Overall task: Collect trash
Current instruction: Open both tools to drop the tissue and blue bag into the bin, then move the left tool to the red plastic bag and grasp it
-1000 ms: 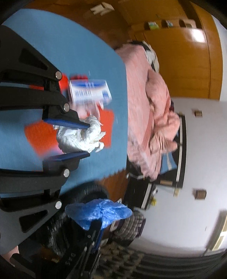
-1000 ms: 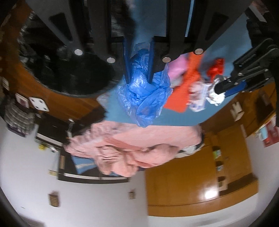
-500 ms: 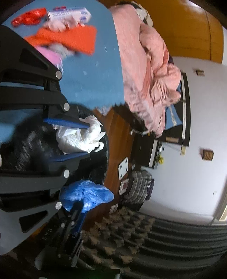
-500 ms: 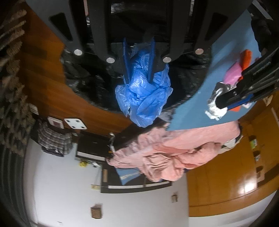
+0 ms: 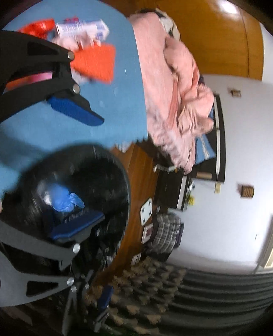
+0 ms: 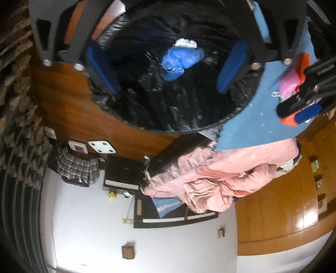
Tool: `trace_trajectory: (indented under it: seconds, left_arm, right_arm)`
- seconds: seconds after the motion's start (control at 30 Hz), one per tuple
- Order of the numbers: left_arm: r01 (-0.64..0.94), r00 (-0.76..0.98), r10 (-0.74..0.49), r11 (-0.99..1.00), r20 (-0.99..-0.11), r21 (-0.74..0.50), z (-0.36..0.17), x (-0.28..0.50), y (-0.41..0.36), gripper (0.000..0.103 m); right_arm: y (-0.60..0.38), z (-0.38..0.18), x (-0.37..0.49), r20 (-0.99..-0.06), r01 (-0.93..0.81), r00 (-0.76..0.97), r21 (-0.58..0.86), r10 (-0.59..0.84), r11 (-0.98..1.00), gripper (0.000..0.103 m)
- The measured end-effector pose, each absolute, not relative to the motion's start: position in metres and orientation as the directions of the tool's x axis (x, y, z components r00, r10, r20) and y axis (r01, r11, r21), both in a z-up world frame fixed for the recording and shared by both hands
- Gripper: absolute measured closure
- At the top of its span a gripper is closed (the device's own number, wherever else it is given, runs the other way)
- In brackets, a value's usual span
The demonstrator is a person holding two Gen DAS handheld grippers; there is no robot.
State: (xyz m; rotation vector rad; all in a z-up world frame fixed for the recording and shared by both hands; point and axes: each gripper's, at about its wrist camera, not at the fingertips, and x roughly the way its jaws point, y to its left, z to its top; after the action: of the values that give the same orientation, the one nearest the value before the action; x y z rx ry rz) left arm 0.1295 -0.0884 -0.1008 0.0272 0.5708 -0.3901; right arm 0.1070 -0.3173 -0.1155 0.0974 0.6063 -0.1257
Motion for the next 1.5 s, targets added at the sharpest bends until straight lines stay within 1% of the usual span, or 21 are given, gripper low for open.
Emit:
trace_trajectory:
  seconds: [0.23,0.37,0.5,0.7,0.87,0.93,1.1,1.2,1.37,1.43,1.5]
  left_arm:
    - [0.181,0.827,-0.166,0.983,-0.537,-0.025,-0.097,0.115,-0.005,0.014]
    - [0.072,0.836,-0.055,0.997,-0.546,0.009,-0.100,0.106,0.041,0.013]
    - [-0.025,0.822,0.031,1.000,-0.569,0.019,-0.108,0.104,0.083,0.013]
    - [-0.117,0.793,0.104,0.993,-0.601,0.019,-0.122,0.102,0.121,0.013]
    - [-0.133,0.773,0.116,0.991,-0.623,0.019,-0.133,0.106,0.131,0.014]
    - [-0.139,0.763,0.116,0.990,-0.636,0.015,-0.140,0.106,0.135,0.019]
    - [-0.147,0.729,0.110,0.989,-0.675,0.003,-0.156,0.115,0.140,0.022]
    - [-0.147,0.713,0.098,0.989,-0.694,-0.012,-0.161,0.120,0.144,0.027]
    - [-0.142,0.681,0.065,0.989,-0.730,-0.045,-0.169,0.133,0.146,0.044]
    - [-0.132,0.665,0.047,0.990,-0.745,-0.055,-0.174,0.137,0.145,0.058]
    - [-0.131,0.666,0.041,0.989,-0.745,-0.063,-0.174,0.137,0.145,0.061]
  right_arm:
    - [-0.237,-0.110,0.118,-0.550,-0.028,0.832,0.085,0.070,0.996,0.006]
    - [-0.197,-0.110,0.124,-0.545,-0.111,0.826,0.096,0.146,0.989,0.006]
    - [-0.160,-0.113,0.128,-0.538,-0.185,0.816,0.106,0.213,0.977,0.006]
    - [-0.125,-0.124,0.134,-0.547,-0.250,0.798,0.081,0.253,0.965,0.006]
    - [-0.111,-0.135,0.141,-0.562,-0.263,0.786,0.072,0.257,0.962,0.006]
    - [-0.107,-0.139,0.143,-0.570,-0.266,0.781,0.068,0.257,0.962,0.006]
    - [-0.102,-0.144,0.148,-0.583,-0.281,0.770,0.057,0.260,0.958,0.006]
    - [-0.099,-0.146,0.149,-0.586,-0.287,0.767,0.051,0.261,0.957,0.006]
    - [-0.094,-0.146,0.155,-0.588,-0.294,0.764,0.048,0.265,0.955,0.006]
    - [-0.092,-0.146,0.156,-0.587,-0.298,0.764,0.047,0.268,0.953,0.006]
    - [-0.088,-0.144,0.159,-0.584,-0.305,0.764,0.046,0.273,0.951,0.006]
